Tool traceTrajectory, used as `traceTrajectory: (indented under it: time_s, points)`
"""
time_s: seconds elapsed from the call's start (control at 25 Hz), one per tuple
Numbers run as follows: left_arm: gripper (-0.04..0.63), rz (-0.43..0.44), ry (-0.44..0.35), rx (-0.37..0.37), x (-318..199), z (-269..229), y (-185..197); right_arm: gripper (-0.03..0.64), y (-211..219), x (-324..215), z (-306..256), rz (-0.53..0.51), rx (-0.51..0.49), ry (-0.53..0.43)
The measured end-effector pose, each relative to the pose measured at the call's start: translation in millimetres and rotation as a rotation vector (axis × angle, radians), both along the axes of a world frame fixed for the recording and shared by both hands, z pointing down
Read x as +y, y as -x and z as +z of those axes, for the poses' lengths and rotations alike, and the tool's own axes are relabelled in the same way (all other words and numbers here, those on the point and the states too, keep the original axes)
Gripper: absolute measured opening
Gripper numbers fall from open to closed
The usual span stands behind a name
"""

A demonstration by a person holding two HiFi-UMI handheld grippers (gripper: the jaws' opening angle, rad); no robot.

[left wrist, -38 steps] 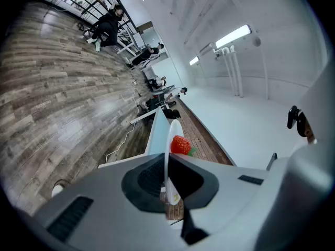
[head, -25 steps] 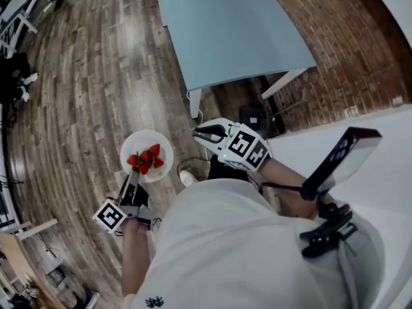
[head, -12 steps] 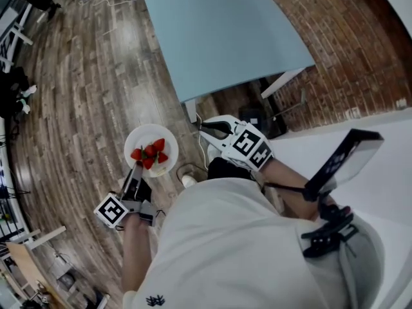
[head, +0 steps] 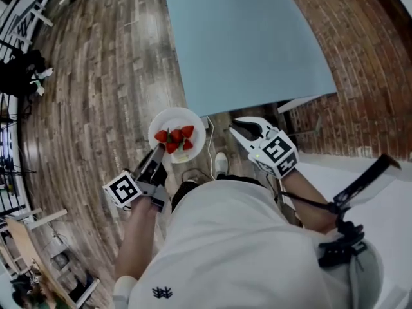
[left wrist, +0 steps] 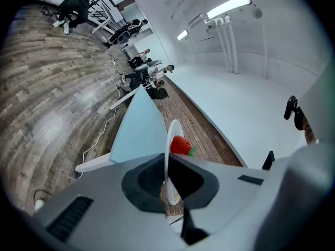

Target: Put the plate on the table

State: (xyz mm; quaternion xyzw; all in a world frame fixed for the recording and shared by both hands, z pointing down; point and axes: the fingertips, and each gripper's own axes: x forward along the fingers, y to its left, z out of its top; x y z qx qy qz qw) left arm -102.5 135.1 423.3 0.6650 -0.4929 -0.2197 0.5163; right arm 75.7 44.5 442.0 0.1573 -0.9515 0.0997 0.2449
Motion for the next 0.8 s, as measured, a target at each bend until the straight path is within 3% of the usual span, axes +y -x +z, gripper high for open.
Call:
traceTrajectory:
  time_s: [0.16,0.28,0.8]
  points:
    - [0.011,0.045,-0.015,0.022,-39,3,-15,0.047,-14,-28,4,0.032,0.021,-0.011]
    - [0.011,0.07,0.028,0.043,-57,10,-21,0.046,-21,-41,3,0.084,0.033,-0.02]
    - [0.011,0.359,0.005,0.012,-179,5,14,0.046,0,-95,-1,0.362,0.076,-0.022]
